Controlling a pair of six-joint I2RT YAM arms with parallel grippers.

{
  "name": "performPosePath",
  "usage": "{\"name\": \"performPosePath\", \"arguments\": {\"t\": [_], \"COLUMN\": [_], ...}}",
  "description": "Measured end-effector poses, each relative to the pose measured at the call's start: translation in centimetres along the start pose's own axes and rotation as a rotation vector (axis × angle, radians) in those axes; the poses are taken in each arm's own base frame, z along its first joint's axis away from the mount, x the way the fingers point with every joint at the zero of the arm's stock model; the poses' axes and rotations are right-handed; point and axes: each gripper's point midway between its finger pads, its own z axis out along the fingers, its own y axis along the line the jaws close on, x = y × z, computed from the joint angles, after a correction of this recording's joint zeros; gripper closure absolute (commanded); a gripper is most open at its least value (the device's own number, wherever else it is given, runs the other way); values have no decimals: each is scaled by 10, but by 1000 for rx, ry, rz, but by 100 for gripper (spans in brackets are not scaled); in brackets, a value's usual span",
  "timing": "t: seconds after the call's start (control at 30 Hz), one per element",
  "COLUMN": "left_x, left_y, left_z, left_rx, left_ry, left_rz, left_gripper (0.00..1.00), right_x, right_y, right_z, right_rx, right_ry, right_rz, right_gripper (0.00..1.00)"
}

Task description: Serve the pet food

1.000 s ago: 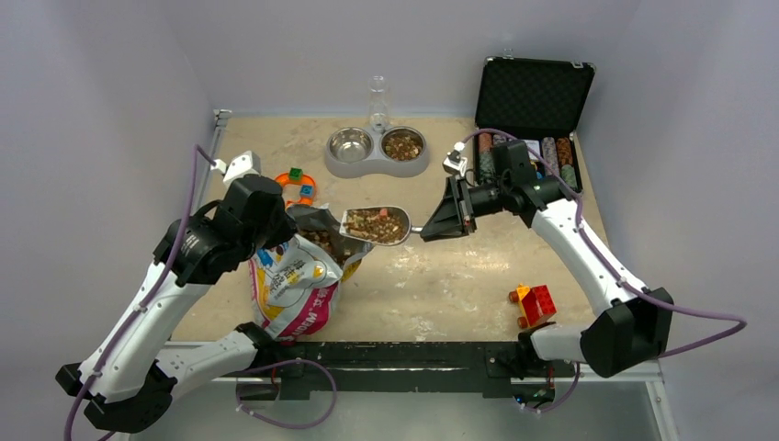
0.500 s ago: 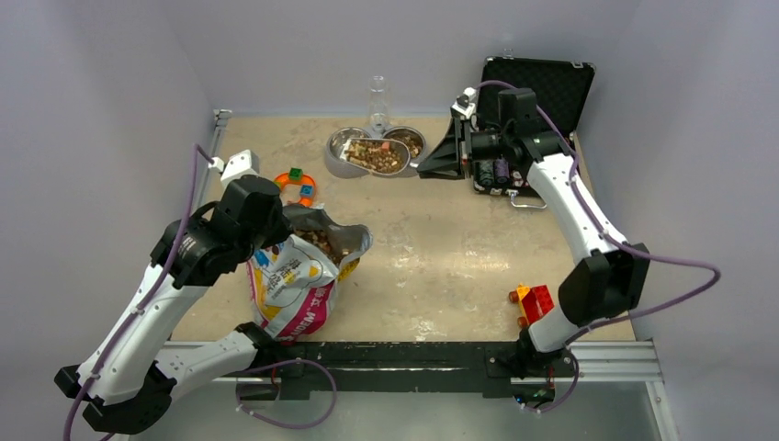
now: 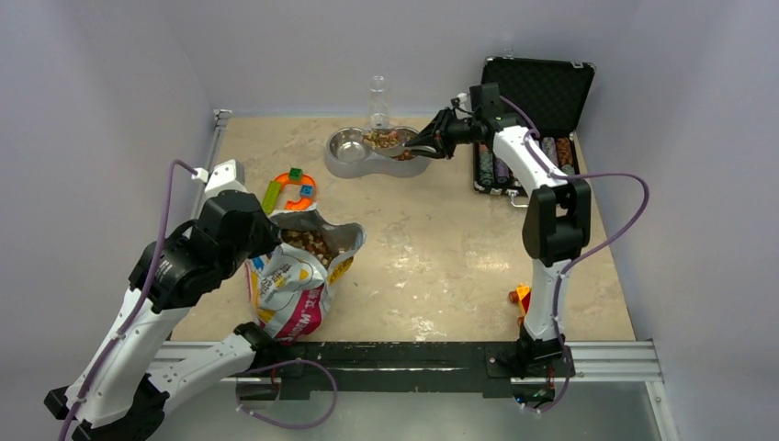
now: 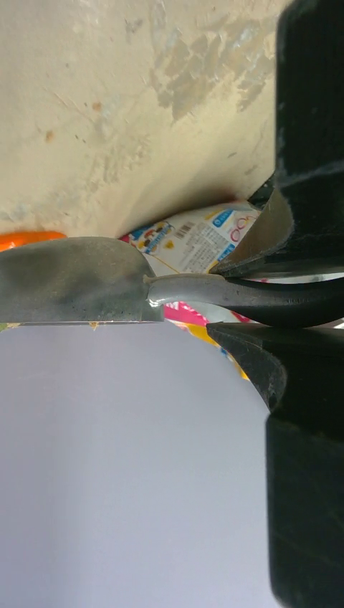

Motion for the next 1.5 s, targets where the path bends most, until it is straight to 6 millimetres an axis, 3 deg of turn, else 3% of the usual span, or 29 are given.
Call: {"name": "performPosePath", "arguments": {"t": [0.3,0.83,1.5], "left_x": [1,3,12], "left_y": [3,4,9], "left_z": [0,-2,-6], "left_rx": [-3,-4,-20], "left_ry": [-5,1,38], "left_rz": [-10,-29,-68], "left_gripper": [100,100,100], "right_x": [-41,-28,-32], "right_y": [-20,-20,-35], "right_z": [39,111,133], "right_rx": [107,244,412], "right_ry": [-89,-147,-263], "right_rz": [25,-91,-457], "right_gripper": [100,100,100]}}
